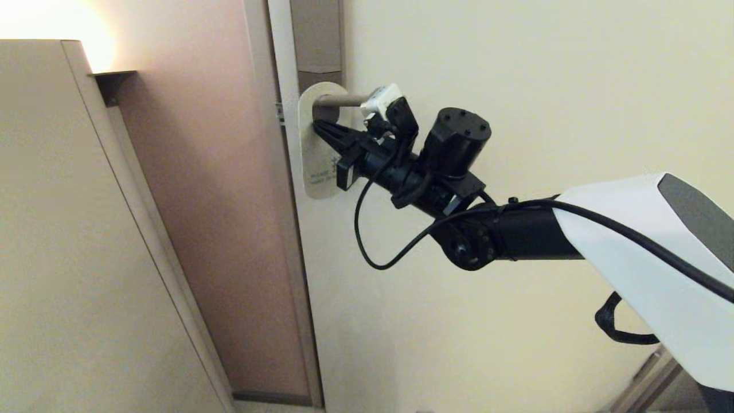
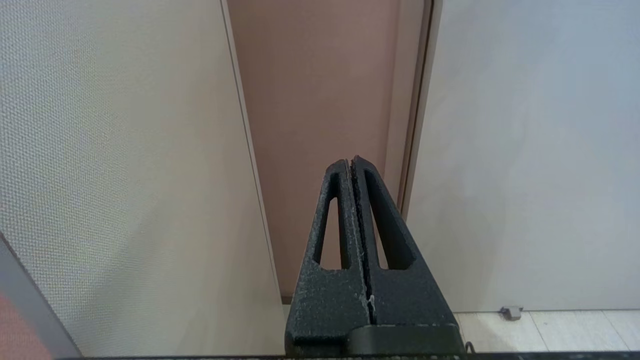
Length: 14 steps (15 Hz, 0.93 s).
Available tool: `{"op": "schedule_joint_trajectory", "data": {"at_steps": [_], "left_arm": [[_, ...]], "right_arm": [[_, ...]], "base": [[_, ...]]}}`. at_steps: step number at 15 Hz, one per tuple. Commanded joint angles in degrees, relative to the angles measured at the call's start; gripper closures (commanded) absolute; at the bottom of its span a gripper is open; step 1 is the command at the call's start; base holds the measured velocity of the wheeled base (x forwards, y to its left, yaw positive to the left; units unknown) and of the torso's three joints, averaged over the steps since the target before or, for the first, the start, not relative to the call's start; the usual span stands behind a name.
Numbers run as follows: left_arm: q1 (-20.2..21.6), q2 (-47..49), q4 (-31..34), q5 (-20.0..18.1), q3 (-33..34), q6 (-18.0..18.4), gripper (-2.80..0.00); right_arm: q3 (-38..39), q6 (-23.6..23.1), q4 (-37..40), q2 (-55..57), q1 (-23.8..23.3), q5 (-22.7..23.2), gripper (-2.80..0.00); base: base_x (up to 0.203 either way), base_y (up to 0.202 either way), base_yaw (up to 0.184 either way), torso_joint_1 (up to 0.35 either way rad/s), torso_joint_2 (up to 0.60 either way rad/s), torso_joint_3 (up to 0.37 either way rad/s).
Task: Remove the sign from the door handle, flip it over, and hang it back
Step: Hang the sign back with the other side facing out
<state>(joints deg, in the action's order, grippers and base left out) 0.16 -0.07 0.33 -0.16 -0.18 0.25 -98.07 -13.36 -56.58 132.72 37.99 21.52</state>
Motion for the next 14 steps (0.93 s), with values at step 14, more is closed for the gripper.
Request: {"op": "schedule_joint_trajectory", "data": {"at_steps": [14], "left_arm": [[0.02, 0.07, 0.02, -0.02, 0.01, 0.01, 0.0]], "right_arm": [[-5.55, -0.35, -0.82, 7.82, 0.85, -8.43, 0.0]], "base": [[0.0, 0.0, 0.0, 0.0, 0.0, 0.0]]}}
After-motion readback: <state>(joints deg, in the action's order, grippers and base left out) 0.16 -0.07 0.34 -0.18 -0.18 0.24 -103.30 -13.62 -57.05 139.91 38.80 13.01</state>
